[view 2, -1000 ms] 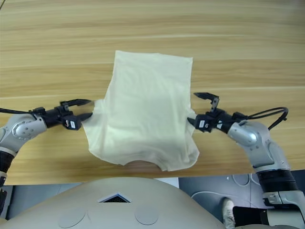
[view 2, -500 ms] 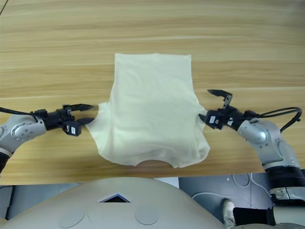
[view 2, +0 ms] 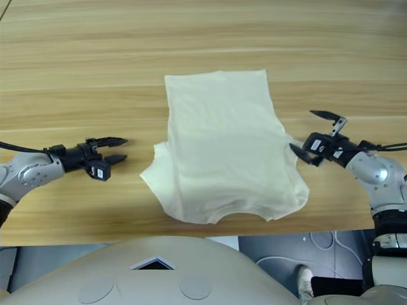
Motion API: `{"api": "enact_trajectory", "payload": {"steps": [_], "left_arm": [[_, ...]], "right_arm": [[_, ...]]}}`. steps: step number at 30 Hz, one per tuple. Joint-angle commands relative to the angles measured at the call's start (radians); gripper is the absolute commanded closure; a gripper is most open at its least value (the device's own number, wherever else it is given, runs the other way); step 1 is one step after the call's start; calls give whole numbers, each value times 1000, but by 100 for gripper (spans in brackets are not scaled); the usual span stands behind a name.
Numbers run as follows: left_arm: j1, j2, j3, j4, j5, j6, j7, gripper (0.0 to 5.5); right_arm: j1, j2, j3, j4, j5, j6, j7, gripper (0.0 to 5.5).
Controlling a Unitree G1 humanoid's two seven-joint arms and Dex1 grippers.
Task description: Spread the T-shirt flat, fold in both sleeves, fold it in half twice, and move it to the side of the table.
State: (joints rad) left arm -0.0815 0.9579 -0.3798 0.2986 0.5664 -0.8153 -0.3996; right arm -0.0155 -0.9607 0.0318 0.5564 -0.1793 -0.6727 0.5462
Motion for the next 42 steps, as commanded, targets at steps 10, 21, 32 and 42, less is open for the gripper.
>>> {"api": "enact_trajectory", "payload": {"steps": [10,21,32,42], "left_arm": [[74,-20,60,-210,-491,71,-279,276],[96,-101,-53,-192,-89,25,-252,276],[161,19,-38,-149,59,22,-197,276],[41,-7,-116,166,225,73,-39,276]], "right_arm": [[-19,46,29,-16,-18,-27,24,12],[-44,78,39,30,-47,-25,-12,12],[-62,27,66,194,-169,21,-124,12],[24,-42,51,235,-66,-70,-59,12]]}}
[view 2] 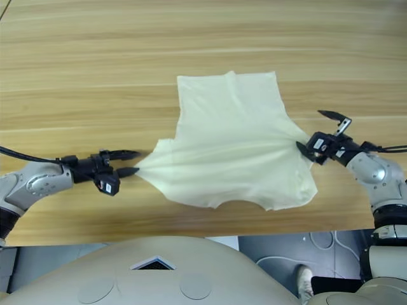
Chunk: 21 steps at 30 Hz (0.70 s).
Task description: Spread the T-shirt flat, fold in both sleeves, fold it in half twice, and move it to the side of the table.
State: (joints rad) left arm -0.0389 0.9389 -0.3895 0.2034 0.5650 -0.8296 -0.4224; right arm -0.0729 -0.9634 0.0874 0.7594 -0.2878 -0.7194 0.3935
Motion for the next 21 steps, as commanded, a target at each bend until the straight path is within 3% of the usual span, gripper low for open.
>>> {"api": "enact_trajectory", "payload": {"steps": [1,11,15,21], "left_arm": [[-25,5,-122,312,241,95,9,276],[-104,-29,-214,460,230,67,82,276],[-102,-30,-221,444,203,53,68,276],[-65,1,-206,385,125,28,32,276]], "right_arm": [[84,-52,-17,41,72,-35,112,12],[-133,-97,-300,238,410,-3,229,12],[-128,-37,-377,71,573,12,324,12],[148,66,-276,-475,591,24,385,12]]}}
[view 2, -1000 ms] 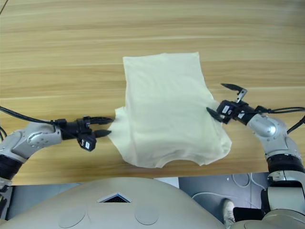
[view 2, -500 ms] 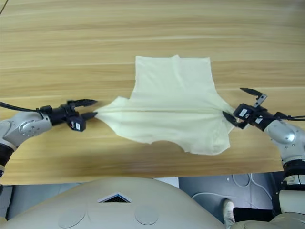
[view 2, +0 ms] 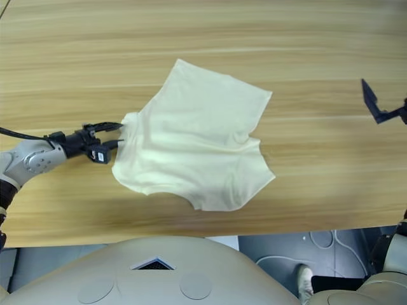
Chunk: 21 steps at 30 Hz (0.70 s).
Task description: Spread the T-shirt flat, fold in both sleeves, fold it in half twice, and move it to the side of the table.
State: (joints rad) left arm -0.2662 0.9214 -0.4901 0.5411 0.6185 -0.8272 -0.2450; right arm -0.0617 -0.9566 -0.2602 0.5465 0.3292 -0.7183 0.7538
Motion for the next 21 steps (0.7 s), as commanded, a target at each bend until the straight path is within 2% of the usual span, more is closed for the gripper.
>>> {"api": "enact_trajectory", "payload": {"steps": [1,6,12,16,21], "left_arm": [[178,36,-92,20,28,14,-159,276],[259,163,4,-106,-140,0,-159,276],[410,283,152,-272,-270,-7,-162,276],[484,301,240,-352,-334,-7,-171,276],[572,302,303,-436,-449,-54,-215,276]], "right_arm": [[161,76,100,-323,-70,31,17,12],[261,90,191,-466,-147,12,71,12],[301,80,236,-466,-181,-25,122,12],[286,75,305,-321,-367,-36,110,12],[251,56,349,-139,-622,7,-42,12]]}}
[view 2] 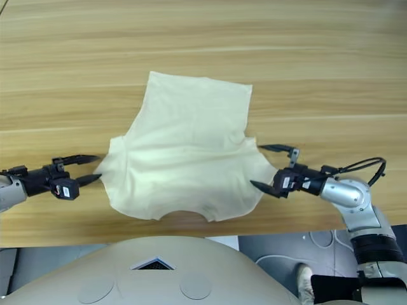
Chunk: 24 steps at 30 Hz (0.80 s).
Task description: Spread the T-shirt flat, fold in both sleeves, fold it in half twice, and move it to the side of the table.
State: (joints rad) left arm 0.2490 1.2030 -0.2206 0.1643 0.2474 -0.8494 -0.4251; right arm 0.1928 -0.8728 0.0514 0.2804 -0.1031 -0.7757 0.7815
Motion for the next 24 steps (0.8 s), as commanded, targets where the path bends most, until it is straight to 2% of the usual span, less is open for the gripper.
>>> {"api": "enact_trajectory", "payload": {"steps": [1,5,10,16,24], "left_arm": [[71,23,40,-75,-108,-46,-47,276],[107,18,73,-104,-173,-71,-86,276],[110,-13,103,-97,-176,-63,-119,276],[104,-43,124,-88,-182,-62,-149,276],[78,-75,146,-75,-172,-58,-180,276]], "right_arm": [[-2,-47,21,158,-210,74,-112,12],[32,-107,-17,196,-207,60,-190,12],[181,-165,-107,63,-81,-14,-206,12],[320,-181,-188,-103,21,-56,-192,12],[207,-138,-248,-50,57,10,-217,12]]}}
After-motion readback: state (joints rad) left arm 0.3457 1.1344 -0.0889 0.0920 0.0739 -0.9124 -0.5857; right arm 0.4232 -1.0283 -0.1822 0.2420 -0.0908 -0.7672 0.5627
